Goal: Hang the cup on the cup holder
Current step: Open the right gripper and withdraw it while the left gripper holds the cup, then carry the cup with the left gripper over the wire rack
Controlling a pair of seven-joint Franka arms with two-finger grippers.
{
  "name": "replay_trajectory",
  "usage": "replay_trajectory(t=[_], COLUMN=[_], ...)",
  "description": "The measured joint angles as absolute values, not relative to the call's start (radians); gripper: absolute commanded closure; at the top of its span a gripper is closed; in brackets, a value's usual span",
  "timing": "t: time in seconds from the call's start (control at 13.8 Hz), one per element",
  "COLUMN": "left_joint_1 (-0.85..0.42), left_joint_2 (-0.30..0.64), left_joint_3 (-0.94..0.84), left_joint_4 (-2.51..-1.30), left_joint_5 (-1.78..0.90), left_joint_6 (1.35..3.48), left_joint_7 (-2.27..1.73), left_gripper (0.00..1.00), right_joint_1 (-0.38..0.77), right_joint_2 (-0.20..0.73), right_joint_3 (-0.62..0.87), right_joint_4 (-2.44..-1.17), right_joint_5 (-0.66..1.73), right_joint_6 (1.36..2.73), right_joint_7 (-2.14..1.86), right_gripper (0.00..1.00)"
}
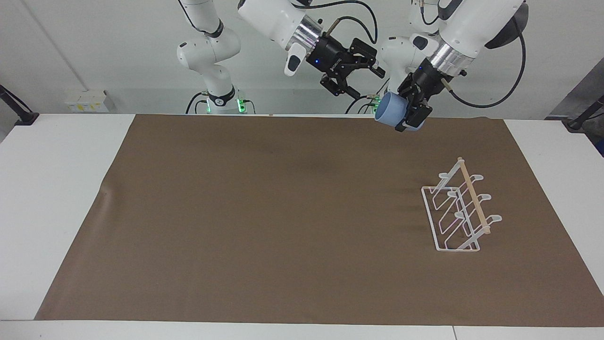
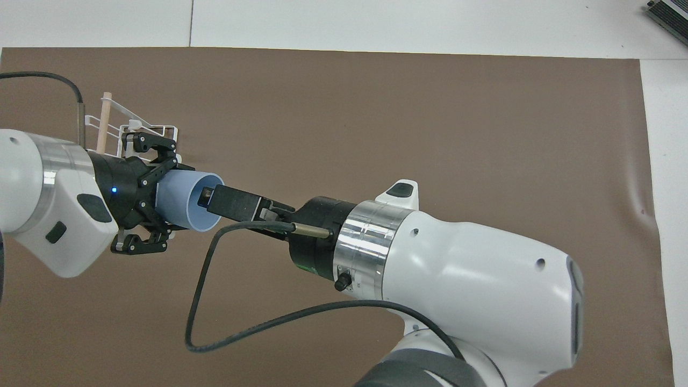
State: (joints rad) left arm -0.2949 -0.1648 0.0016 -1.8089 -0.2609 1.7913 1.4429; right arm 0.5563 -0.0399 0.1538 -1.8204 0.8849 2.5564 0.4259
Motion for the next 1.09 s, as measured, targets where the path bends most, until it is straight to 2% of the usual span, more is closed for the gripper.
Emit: replay_trajectory(t=[0.36, 0.65, 0.87, 1.09], left_joint_1=[-0.294, -0.294, -0.296, -0.311], left_joint_2=[-0.165, -0.156, -0.104, -0.041], left_joint_3=[-0.006, -0.007, -0.012, -0.021], left_joint_4=[-1.826, -1.839, -1.829, -1.779], left_joint_5=[0.017, 0.215, 0.412, 0.583], left_joint_6=[1.767, 1.748, 1.750, 1.751], left_joint_7=[1.278, 1.230, 1.210, 1.194], left_gripper=[1.00, 1.00, 1.00, 1.00], right_joint_1=[0.505, 0.391, 0.338, 0.289], right_joint_2=[-0.029, -0.030, -0.037, -0.047], right_joint_3=[0.146, 0.142, 0.132, 0.128], right_joint_4=[-1.823, -1.818, -1.800, -1.744], right_joint_5=[0.591, 0.359, 0.251, 0.043], right_joint_6=[2.519, 2.243, 2.042, 1.852], right_joint_7=[0.213, 0.029, -0.010, 0.055], right_gripper=[0.00, 0.00, 0.00, 0.00])
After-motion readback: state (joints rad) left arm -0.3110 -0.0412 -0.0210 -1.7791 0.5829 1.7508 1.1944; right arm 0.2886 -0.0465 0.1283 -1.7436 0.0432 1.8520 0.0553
